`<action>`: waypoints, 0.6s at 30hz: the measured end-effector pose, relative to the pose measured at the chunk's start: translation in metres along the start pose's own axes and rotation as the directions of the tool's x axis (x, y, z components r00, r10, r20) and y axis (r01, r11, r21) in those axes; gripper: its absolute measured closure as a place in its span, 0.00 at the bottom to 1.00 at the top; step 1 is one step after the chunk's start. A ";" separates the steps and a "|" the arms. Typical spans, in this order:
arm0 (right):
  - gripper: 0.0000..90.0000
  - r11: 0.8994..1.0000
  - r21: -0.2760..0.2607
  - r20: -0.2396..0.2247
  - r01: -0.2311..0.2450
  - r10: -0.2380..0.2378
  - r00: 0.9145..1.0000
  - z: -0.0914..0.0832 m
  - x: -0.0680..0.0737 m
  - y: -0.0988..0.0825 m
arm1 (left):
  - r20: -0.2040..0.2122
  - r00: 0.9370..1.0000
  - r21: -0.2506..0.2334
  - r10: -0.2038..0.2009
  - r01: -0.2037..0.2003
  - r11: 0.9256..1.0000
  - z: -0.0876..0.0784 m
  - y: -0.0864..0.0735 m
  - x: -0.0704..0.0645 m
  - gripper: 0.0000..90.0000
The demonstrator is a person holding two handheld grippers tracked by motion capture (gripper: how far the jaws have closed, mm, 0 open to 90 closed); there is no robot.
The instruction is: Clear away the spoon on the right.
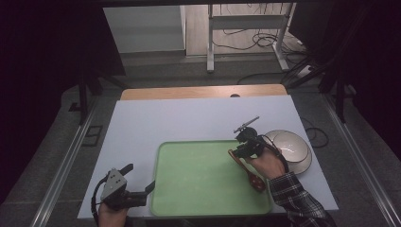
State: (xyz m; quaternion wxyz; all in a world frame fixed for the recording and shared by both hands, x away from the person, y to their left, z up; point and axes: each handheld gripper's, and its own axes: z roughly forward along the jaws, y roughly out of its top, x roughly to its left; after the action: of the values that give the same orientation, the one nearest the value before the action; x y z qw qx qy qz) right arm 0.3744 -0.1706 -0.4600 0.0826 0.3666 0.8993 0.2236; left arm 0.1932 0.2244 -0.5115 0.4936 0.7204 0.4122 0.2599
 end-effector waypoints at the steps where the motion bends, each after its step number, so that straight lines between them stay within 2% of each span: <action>1: 0.77 1.000 0.000 0.000 0.000 0.000 1.000 0.000 0.000 0.000 | 0.000 1.000 0.000 0.000 0.000 1.000 0.000 0.000 0.000 0.01; 3: 0.85 0.998 -0.047 0.012 0.031 -0.030 0.999 0.000 0.003 -0.005 | -0.001 1.000 -0.002 -0.002 0.002 1.000 0.000 0.000 0.000 0.01; 7: 0.93 0.996 -0.081 0.001 0.050 -0.050 0.999 0.004 0.006 -0.012 | -0.002 1.000 -0.001 -0.001 0.001 1.000 0.000 0.000 0.000 0.01; 12: 0.99 0.989 -0.144 0.003 0.028 -0.028 1.000 0.009 0.006 -0.020 | -0.002 1.000 -0.005 -0.003 0.003 1.000 0.000 0.000 0.000 0.01; 16: 1.00 0.987 -0.159 0.004 0.035 -0.035 0.999 0.013 0.008 -0.024 | -0.001 1.000 -0.007 -0.004 0.004 1.000 -0.001 0.000 0.000 0.01; 18: 1.00 0.987 -0.149 0.012 0.052 -0.051 0.999 0.016 0.009 -0.025 | -0.001 1.000 -0.006 -0.002 0.002 1.000 -0.001 0.000 0.000 0.01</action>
State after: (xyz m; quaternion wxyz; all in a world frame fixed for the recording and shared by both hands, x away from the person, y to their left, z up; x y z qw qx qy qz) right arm 0.3577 -0.1745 -0.4857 0.1194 0.3371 0.8888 0.2865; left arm 0.1928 0.2249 -0.5111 0.4960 0.7184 0.4123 0.2608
